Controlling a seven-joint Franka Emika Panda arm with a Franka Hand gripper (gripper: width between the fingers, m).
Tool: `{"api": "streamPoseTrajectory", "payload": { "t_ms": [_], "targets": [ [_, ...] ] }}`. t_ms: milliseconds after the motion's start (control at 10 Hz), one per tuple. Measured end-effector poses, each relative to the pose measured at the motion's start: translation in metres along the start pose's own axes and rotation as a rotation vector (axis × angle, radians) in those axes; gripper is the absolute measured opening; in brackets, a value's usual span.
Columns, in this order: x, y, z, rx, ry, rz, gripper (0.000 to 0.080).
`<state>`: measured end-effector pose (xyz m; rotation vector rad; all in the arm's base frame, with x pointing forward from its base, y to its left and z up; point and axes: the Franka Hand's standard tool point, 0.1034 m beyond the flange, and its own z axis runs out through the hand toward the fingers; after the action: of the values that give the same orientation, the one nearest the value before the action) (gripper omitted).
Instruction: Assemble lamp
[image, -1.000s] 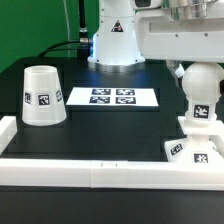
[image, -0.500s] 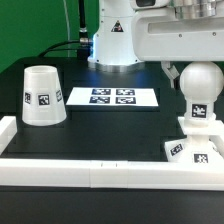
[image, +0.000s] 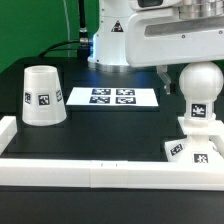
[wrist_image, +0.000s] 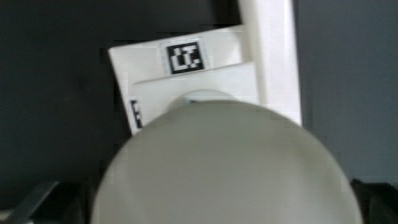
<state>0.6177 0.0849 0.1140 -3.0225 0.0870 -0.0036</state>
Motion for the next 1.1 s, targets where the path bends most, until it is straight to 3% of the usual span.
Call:
{"api": "streamPoseTrajectory", "payload": {
  "t_ms": [100,300,1100],
  "targets": [
    [0.0006,-0.0001,-0.0004,-0.009,0.003,-0.085,0.0698],
    [0.0055,-0.0051,-0.0056,-0.076,0.028,-0.361,0.0698],
    [0.0013,-0.0036,0.0004,-0.094,-0.01,-0.938,0.0698]
  ]
}}
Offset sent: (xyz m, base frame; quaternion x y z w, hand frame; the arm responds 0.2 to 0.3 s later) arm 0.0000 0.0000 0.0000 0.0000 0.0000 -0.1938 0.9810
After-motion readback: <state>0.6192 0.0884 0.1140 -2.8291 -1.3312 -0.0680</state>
